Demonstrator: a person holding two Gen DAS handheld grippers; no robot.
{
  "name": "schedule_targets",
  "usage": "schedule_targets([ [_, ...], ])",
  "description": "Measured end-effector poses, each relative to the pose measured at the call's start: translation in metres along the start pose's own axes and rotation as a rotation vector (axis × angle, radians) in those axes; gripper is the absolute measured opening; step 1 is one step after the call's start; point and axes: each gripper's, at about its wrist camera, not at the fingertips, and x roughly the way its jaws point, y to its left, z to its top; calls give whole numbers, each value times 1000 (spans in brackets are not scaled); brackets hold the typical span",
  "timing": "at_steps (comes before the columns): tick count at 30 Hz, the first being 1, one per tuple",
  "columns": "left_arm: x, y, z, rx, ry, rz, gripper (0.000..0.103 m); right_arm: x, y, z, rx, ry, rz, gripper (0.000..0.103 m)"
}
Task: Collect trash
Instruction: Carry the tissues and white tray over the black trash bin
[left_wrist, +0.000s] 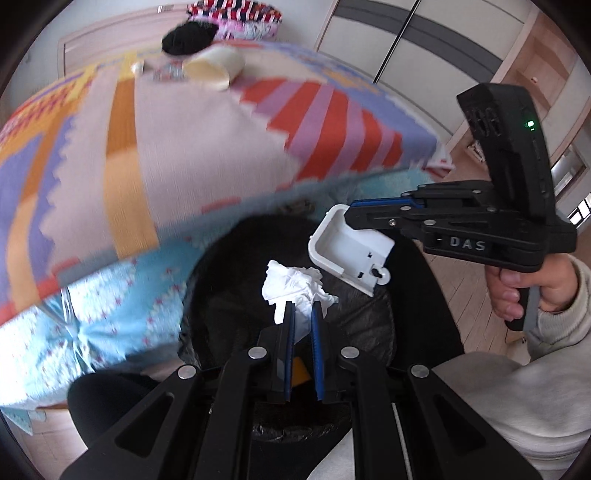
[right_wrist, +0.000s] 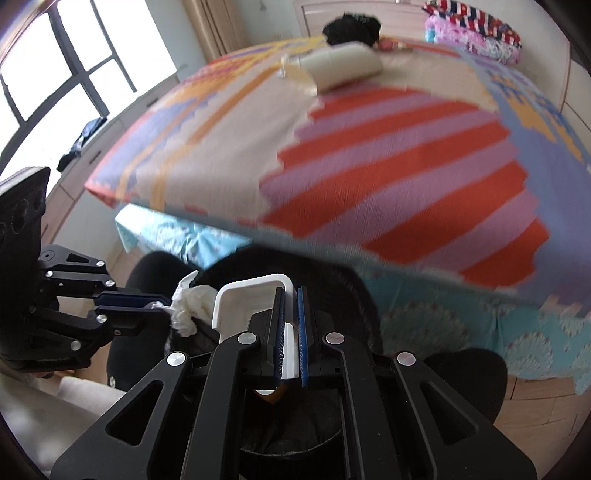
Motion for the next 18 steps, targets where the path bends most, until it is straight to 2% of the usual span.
schedule_targets([
  [8,36,14,-13,-42,88,22,8,34,-4,-30,-7,104,-38,7],
  [18,59,24,-23,-65,143,52,9,57,-17,-43,2,157,-80,7],
])
